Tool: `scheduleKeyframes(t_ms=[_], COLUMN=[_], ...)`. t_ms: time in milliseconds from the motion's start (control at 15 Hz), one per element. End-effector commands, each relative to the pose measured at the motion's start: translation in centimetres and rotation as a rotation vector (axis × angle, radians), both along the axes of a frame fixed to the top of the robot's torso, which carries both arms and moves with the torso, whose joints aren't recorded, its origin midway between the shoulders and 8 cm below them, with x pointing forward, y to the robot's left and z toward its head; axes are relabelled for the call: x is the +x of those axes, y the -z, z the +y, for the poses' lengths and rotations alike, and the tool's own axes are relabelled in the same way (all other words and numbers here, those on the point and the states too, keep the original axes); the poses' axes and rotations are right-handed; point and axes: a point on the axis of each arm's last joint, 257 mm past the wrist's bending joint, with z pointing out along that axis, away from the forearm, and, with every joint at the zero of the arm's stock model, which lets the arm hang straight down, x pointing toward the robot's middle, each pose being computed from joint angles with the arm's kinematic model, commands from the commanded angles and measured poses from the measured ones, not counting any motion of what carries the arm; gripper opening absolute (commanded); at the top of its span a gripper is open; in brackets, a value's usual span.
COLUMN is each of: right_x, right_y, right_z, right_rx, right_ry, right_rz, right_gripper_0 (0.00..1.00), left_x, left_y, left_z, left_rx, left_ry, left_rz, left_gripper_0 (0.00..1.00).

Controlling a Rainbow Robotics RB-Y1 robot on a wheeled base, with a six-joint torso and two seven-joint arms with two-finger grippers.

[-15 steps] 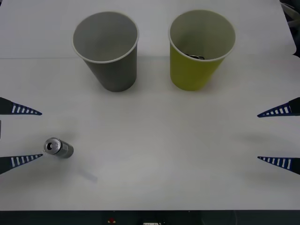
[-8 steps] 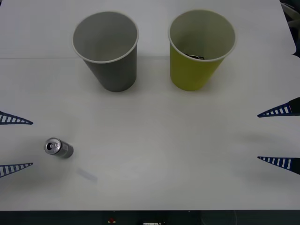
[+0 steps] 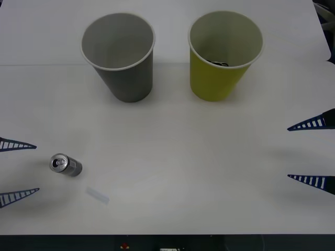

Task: Put the can into the green bin and the plastic bottle into the gray bin

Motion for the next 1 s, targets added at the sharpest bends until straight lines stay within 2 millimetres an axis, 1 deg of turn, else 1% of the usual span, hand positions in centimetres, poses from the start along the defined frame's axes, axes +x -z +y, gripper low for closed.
scheduleKeyframes(t_ms=[67, 267, 400, 467, 733, 1000], right_x=[0.0, 0.0, 0.0, 0.0, 0.0, 0.0], right_y=[0.0, 0.0, 0.0, 0.0, 0.0, 0.0], right_z=[0.0, 0.0, 0.0, 0.0, 0.0, 0.0], right_rx=[0.000, 0.000, 0.000, 0.000, 0.000, 0.000], right_ry=[0.000, 0.000, 0.000, 0.000, 0.000, 0.000], right_rz=[0.000, 0.000, 0.000, 0.000, 0.000, 0.000], right_gripper_0=[1.00, 1.00, 1.00, 1.00, 1.00, 1.00], left_x=[0.8, 1.4, 1.5, 1.4, 1.6, 2.8], left_y=[1.3, 2.4, 3.2, 3.8, 4.8, 6.1], left_z=[1.1, 2.0, 1.9, 1.8, 0.1, -0.4], left_rx=[-0.033, -0.109, -0.162, -0.191, -0.332, -0.376], left_ry=[-0.034, -0.094, -0.120, -0.136, -0.183, -0.233], left_rz=[-0.012, -0.013, -0.002, 0.014, 0.062, 0.003], left_gripper_0=[1.00, 1.00, 1.00, 1.00, 1.00, 1.00])
